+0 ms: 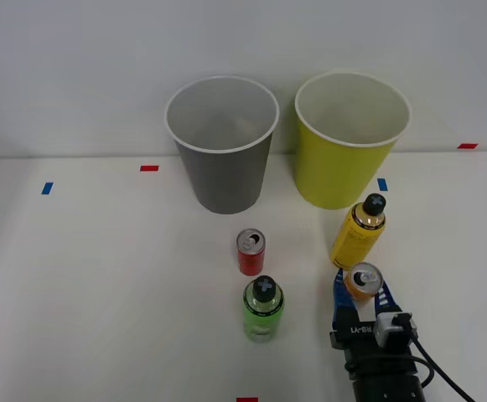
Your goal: Put cans in the gray bin, plastic bottles in the light green bin
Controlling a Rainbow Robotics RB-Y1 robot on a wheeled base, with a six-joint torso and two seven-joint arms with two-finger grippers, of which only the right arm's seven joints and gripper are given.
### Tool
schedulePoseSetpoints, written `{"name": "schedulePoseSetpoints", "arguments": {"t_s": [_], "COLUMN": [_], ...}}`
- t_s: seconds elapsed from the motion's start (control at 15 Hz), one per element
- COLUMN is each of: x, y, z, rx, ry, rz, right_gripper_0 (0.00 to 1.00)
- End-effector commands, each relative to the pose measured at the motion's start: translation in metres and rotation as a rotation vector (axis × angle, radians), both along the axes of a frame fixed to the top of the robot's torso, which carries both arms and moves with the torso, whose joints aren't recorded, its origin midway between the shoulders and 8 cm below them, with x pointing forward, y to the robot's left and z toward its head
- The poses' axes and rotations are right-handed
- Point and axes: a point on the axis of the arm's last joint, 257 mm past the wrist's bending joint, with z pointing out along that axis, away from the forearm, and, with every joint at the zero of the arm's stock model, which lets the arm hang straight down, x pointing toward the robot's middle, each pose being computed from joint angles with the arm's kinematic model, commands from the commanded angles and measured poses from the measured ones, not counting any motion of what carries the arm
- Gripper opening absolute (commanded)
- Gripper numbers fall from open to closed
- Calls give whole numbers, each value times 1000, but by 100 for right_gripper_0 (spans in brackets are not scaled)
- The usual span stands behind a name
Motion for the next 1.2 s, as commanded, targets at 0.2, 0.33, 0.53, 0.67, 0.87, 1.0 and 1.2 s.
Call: {"name": "schedulePoseSetpoints", "arguments": {"t_s": [0.2, 0.33, 0.53, 0.67, 0.87, 1.0, 1.2], "x": [0, 0, -1, -4, -12, -16, -20], "y": [1, 2, 1, 1, -3, -4, 2], "z": [0, 0, 1, 0, 6, 21, 53], "rx": [11, 19, 28, 37, 49, 65, 157], "ry": [1, 2, -2, -2, -31, -59, -101], "rz": [1, 3, 2, 0, -5, -1, 29], "right_gripper_0": [0, 0, 0, 0, 0, 0, 0]}}
